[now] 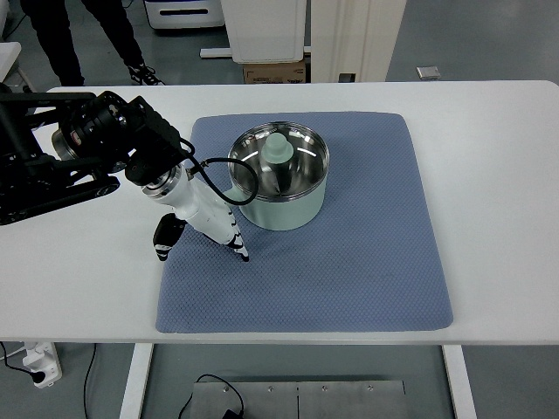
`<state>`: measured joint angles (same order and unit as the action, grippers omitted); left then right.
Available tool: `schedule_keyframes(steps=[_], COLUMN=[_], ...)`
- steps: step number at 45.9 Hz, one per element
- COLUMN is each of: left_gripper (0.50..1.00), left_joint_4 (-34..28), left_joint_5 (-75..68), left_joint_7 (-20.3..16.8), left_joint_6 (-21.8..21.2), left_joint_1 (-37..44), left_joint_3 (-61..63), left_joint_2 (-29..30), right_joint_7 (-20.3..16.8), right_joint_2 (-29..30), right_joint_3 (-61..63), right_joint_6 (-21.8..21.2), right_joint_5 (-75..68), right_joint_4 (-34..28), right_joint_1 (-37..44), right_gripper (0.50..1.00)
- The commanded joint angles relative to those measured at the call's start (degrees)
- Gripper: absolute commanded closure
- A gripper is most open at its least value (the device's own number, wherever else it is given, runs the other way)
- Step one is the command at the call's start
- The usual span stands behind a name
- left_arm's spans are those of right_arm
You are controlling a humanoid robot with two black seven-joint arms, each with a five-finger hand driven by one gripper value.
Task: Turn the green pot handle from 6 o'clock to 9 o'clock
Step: 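Drag the pot rim with the left hand, turning the handle toward the left arm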
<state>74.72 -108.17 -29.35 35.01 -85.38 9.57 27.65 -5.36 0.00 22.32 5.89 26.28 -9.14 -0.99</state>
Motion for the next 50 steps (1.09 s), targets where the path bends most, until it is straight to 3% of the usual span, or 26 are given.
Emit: schedule_keyframes(steps=[1, 21, 37, 50], left_gripper=[0.5, 0.5, 0.5, 0.5], left_joint_4=[-0.1, -0.72, -8.45, -11.0], left_joint_5=[-0.46, -4.33, -5.91, -6.09], left_joint_7=[0.0, -0.44, -0.53, -0.09], left_joint_6=[-0.01, -0.01, -0.01, -0.01], left_joint_1=[-0.14, -0.67, -0.05, -0.05], left_joint_3=[0.01, 0.19, 0.98, 0.98], left_joint_2=[0.13, 1.27, 0.39, -0.93], right_joint_7=[0.0, 0.0, 0.0, 0.0], right_joint_2=[0.0, 0.0, 0.0, 0.0], right_joint_3=[0.0, 0.0, 0.0, 0.0], right_joint_6=[0.0, 0.0, 0.0, 0.0], right_joint_5=[0.0, 0.0, 0.0, 0.0], right_joint_4=[0.0, 0.0, 0.0, 0.0], right_joint_1=[0.02, 0.02, 0.02, 0.02], right_gripper=[0.5, 0.5, 0.5, 0.5])
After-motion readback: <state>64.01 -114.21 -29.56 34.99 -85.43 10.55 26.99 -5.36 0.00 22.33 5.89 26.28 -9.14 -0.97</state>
